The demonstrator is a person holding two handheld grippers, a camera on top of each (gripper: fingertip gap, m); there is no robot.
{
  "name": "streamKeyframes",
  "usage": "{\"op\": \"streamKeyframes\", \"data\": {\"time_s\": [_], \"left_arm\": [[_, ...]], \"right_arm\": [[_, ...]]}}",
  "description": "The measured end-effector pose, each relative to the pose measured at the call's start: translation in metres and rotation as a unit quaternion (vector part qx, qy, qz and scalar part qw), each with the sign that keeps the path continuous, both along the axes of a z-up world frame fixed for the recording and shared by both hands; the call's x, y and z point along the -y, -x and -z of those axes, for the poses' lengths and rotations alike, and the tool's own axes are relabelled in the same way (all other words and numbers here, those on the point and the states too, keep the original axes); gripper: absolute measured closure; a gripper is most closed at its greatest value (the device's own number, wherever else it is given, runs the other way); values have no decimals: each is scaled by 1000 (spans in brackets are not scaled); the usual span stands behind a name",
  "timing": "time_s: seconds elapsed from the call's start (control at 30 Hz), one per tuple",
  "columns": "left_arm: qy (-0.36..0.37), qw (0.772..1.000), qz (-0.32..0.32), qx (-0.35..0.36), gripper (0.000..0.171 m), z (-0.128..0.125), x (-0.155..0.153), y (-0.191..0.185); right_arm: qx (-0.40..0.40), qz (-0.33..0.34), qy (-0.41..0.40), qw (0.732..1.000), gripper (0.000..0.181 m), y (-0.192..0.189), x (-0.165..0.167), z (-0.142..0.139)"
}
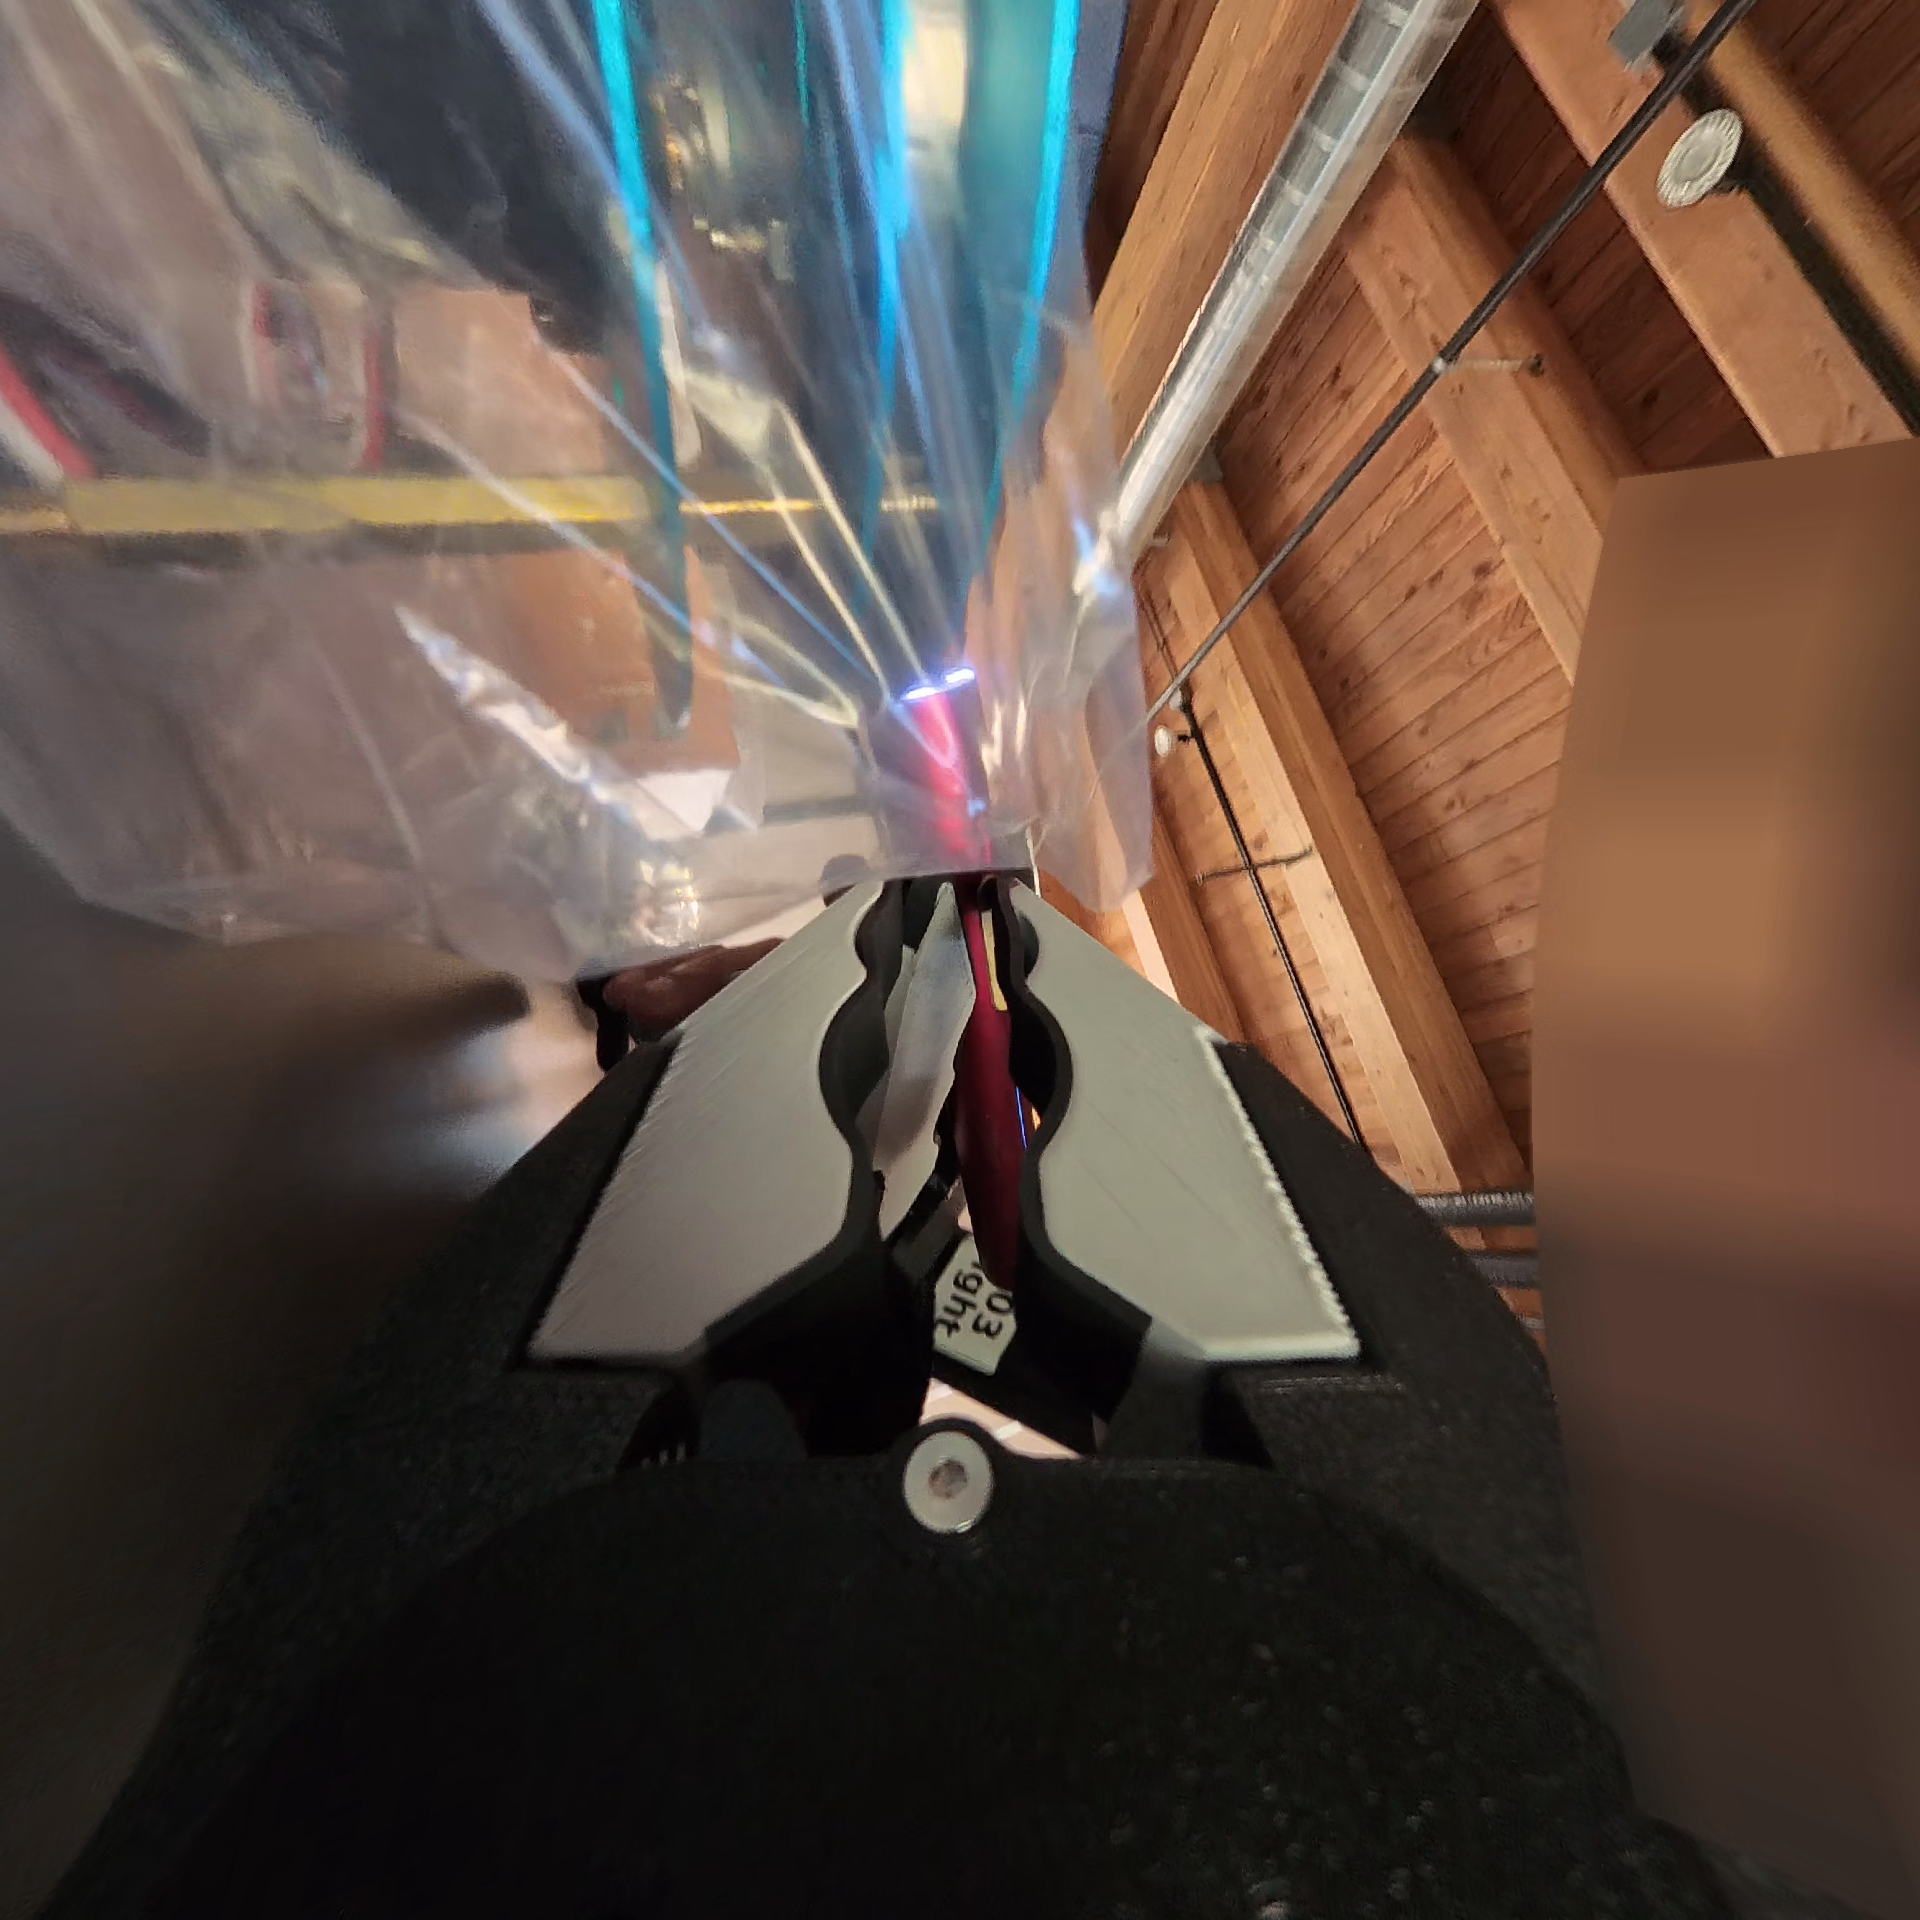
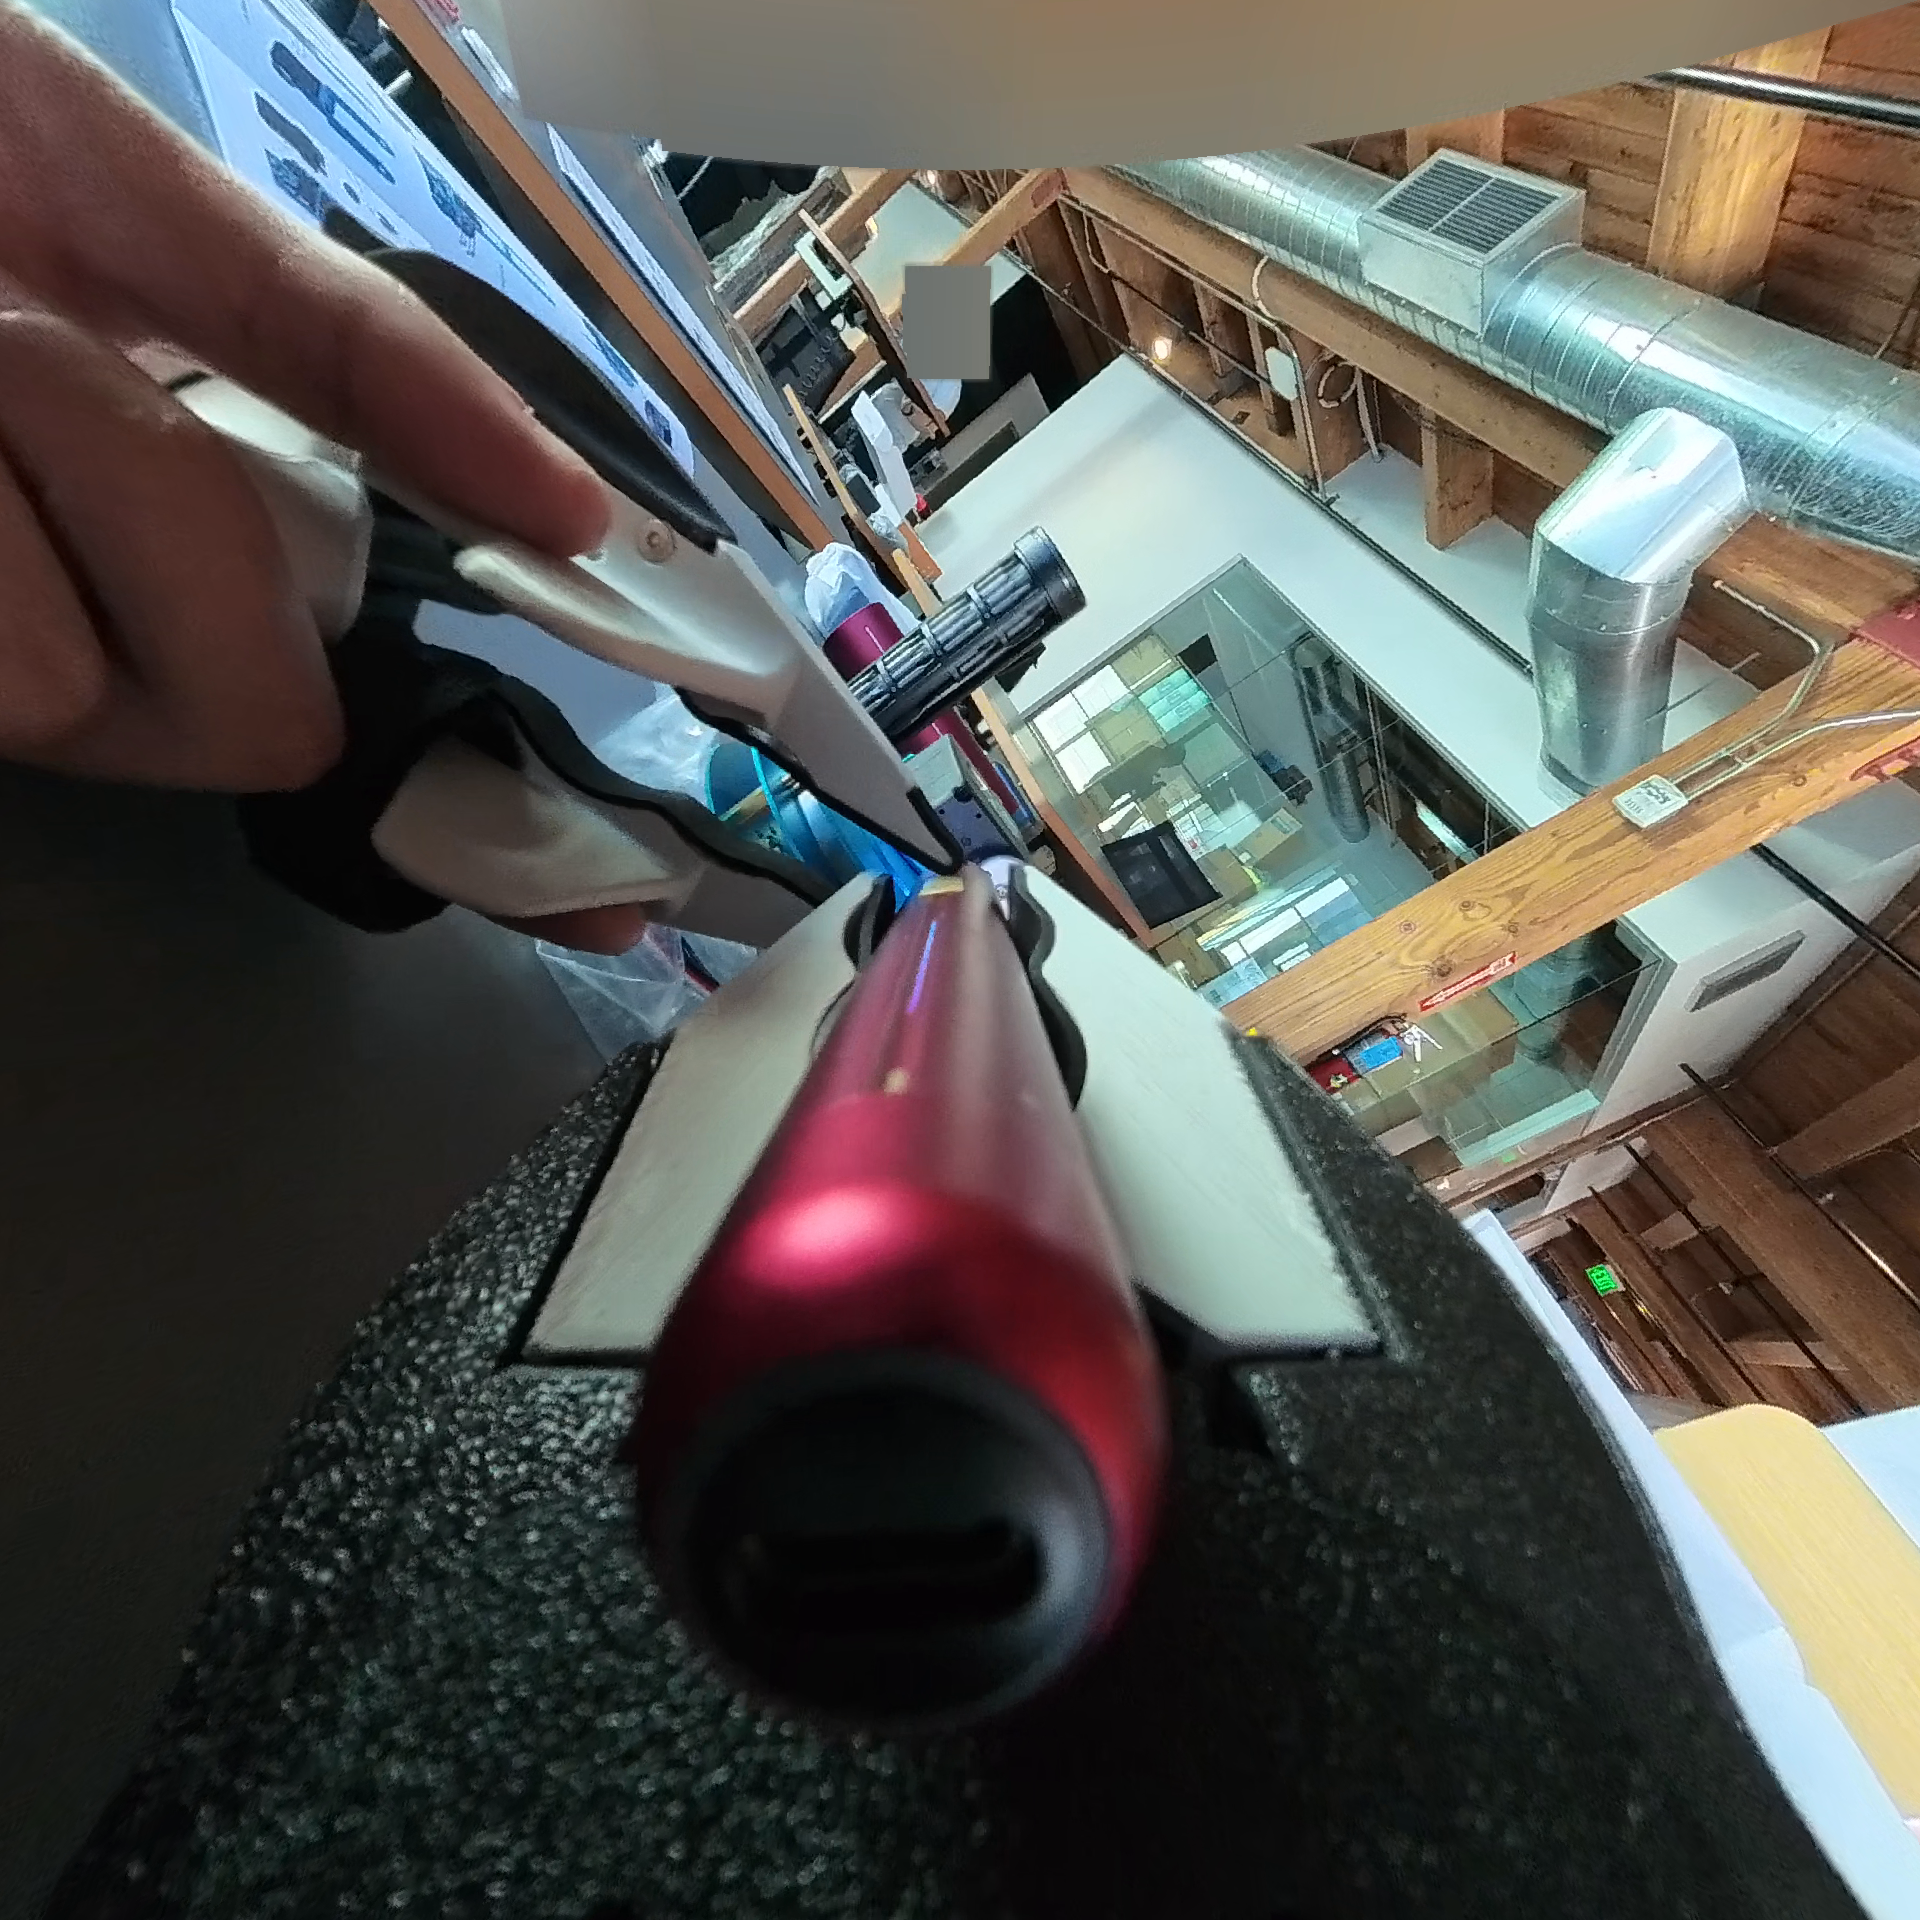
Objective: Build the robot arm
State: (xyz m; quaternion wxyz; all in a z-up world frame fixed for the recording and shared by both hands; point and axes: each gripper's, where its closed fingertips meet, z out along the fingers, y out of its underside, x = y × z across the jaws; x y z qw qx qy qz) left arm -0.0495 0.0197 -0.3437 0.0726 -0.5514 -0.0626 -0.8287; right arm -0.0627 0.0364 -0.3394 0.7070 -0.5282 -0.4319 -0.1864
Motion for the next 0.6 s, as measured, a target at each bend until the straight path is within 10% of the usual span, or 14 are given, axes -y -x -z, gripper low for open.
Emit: {"op": "streamKeyframes", "data": {"time_s": [0.6], "left_arm": [[2,999,-29,16,152,-5,-9,5]], "right_arm": [[-7,8,-5,1000,160,9,-9,-3]]}}
